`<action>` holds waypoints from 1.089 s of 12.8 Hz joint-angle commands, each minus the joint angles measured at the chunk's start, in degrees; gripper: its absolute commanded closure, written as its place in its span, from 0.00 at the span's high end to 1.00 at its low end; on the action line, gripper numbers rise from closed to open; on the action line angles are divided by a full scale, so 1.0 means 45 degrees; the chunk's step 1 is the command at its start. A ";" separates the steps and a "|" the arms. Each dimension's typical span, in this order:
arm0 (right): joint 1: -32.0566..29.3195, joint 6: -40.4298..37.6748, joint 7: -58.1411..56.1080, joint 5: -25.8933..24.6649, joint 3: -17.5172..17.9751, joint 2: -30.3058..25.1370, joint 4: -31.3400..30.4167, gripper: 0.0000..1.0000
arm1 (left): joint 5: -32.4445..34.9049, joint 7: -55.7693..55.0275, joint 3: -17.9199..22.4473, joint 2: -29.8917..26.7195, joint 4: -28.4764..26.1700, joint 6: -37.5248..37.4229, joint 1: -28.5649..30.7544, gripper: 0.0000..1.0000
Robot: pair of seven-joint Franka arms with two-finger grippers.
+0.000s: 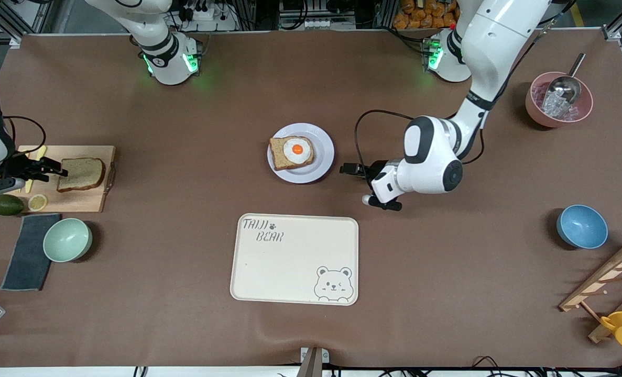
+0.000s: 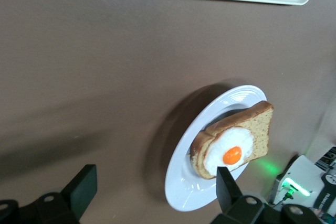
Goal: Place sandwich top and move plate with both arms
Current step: 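Grasp the plate rim with the left gripper while the right gripper grasps the bread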
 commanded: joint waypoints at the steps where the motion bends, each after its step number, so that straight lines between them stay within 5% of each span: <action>1: -0.0031 -0.0064 -0.0711 0.0709 -0.0282 0.0610 0.0472 0.52 | -0.2229 0.2020 -0.0005 -0.0123 -0.0855 0.0723 -0.0322 1.00; 3: -0.0108 -0.0064 -0.0732 0.0767 -0.0263 0.0688 0.0453 0.25 | -0.2960 0.2672 0.0014 -0.0104 -0.1247 0.1307 -0.0791 1.00; 5: -0.0129 -0.0064 -0.0732 0.0864 -0.0263 0.0766 0.0452 0.10 | -0.3137 0.2868 -0.0005 -0.0103 -0.1850 0.2360 -0.1356 1.00; 12: -0.0011 -0.0298 -0.1416 0.1666 -0.0263 0.1021 0.0472 0.00 | -0.6900 0.5851 -0.0005 -0.0103 -0.2614 0.2522 -0.1731 1.00; 14: 0.0008 -0.1520 -0.0834 0.1647 -0.0282 0.0943 0.1132 0.00 | -0.8248 0.6634 -0.0005 -0.0103 -0.2751 0.2522 -0.1905 1.00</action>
